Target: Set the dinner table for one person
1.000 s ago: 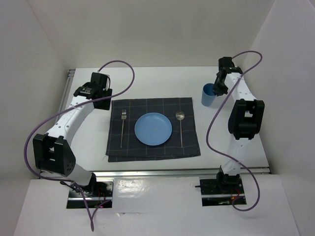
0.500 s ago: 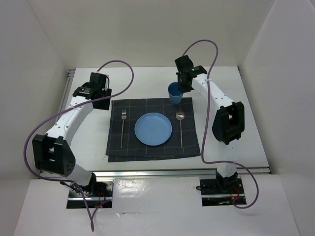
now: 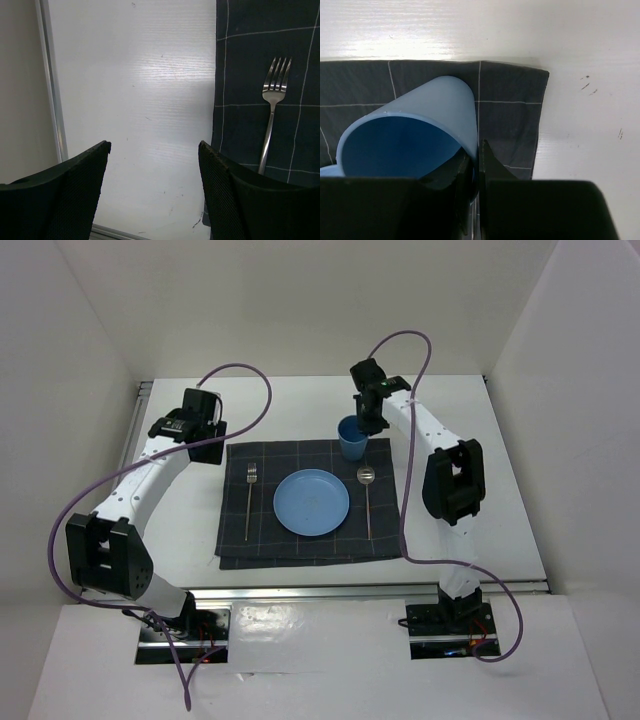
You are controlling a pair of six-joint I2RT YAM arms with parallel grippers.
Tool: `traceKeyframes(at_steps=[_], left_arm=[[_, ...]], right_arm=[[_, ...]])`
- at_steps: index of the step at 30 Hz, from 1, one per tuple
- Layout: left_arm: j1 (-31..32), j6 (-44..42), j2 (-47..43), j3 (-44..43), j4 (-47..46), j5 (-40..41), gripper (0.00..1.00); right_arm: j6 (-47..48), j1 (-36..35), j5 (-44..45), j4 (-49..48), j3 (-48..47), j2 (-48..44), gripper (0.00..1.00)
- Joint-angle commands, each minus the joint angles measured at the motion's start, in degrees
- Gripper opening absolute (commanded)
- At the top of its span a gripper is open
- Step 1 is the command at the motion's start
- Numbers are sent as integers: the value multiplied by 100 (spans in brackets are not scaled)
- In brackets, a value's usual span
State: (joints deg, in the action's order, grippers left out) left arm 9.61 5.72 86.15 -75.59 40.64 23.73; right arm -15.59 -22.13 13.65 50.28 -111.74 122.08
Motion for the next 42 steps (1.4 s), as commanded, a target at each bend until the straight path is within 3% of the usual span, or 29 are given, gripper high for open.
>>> traceKeyframes(at_steps=[1, 5, 6, 9, 10, 12, 16, 20, 24, 25, 29, 36, 42], left_arm=[[-29, -106, -239, 1, -136, 27, 79], [-29, -158, -239, 1, -188, 27, 79], [-29, -158, -239, 1, -188, 27, 79], [-29, -158, -239, 1, -188, 27, 79], [-29, -158, -239, 1, -188, 27, 79], [-29, -158, -239, 1, -188, 27, 79], [-29, -211, -239, 53, -188, 27, 79], [-29, -412, -300, 106, -250, 158, 80], [-239, -633, -152, -236, 127, 167, 82], [-327, -685, -151, -289, 259, 37, 82], [-1265, -906, -151, -360, 645, -902, 82], [-2619, -1037, -54, 350, 840, -1167, 82], [-2833, -1143, -941, 1178, 840, -1459, 82]], right_arm=[[-58, -2, -170, 26, -58, 17, 0], [-58, -2, -99, 157, -400, 123, 22], [-58, -2, -38, 157, -462, 123, 38], [-58, -2, 181, 157, -620, 61, 57], [-58, -2, 234, 157, -708, -8, 70], [-58, -2, 340, 157, -927, -149, 77], [-320, 112, 928, 219, -816, -893, 100], [-821, 761, 448, 26, 685, -2069, 100], [-1068, 2103, -441, -290, 2645, -3250, 100], [-1068, 2360, -721, -352, 3371, -3470, 100], [-1068, 3398, -1031, -581, 4561, -4419, 100], [-1428, 3496, -873, -344, 4733, -5132, 100], [-1420, 3496, -1329, -282, 4785, -5484, 100]])
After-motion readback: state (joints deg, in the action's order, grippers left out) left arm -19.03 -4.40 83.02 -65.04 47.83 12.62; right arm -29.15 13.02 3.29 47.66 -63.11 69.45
